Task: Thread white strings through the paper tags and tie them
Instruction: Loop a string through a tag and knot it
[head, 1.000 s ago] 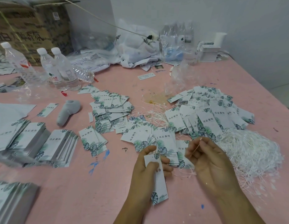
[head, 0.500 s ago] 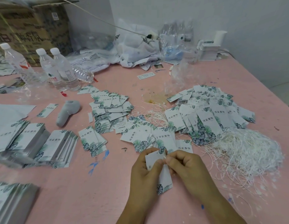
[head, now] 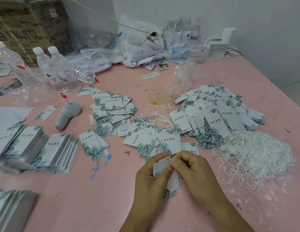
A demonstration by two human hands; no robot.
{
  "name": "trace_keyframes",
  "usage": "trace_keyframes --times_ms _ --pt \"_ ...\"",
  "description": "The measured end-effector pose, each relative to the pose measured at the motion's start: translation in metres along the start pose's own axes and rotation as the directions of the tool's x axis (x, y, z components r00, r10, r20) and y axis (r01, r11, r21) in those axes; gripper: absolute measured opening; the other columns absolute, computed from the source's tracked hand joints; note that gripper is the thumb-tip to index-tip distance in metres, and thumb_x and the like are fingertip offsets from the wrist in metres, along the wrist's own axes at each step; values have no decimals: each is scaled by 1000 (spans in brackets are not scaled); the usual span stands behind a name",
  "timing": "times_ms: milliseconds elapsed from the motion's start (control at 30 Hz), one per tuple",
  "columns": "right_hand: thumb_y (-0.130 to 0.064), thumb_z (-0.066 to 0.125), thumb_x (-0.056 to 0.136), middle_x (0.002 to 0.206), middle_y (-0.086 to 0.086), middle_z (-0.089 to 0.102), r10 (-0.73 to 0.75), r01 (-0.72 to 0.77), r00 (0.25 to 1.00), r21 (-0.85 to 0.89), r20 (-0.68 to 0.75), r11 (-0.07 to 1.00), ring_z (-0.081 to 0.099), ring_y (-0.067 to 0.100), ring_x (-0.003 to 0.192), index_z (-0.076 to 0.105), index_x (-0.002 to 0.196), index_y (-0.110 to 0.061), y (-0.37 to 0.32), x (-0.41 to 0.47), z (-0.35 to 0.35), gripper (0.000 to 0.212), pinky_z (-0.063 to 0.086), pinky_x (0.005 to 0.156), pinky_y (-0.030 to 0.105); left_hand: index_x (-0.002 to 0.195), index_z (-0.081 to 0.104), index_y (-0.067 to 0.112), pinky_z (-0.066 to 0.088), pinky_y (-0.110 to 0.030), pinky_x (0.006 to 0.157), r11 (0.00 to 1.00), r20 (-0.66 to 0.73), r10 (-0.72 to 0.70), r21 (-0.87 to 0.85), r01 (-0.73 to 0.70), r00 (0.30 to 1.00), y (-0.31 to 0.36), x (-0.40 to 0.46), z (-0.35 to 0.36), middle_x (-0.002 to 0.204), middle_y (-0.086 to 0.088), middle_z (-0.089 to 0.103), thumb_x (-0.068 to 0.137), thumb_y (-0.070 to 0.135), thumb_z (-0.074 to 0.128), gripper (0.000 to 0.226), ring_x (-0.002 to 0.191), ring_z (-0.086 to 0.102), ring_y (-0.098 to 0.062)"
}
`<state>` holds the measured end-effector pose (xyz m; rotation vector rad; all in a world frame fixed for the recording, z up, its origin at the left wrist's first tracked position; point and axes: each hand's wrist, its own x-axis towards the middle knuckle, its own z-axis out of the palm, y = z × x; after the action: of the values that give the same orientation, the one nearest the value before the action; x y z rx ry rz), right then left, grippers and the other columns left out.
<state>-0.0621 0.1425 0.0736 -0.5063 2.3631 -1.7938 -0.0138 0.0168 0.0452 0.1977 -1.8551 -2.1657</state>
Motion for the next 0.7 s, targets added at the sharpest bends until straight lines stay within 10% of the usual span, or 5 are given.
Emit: trace_keyframes --times_ms 367,700 --pt "-15 63 87 51 -11 51 8 -8 1000 -19 23 1000 40 1 47 62 65 -17 -5 0 -8 22 32 47 11 113 73 28 52 -56 90 996 137 -70 -52 78 988 -12 6 -5 108 -8 74 82 36 63 34 103 68 -33" --pt "-32 58 76 46 -9 46 116 -121 991 80 66 989 38 7 46 63 60 -20 -8 0 -9 21 33 48 18 111 70 21 46 -42 79 964 187 -172 -171 204 967 -14 9 -5 100 -15 72 82 43 56 40 90 66 -27"
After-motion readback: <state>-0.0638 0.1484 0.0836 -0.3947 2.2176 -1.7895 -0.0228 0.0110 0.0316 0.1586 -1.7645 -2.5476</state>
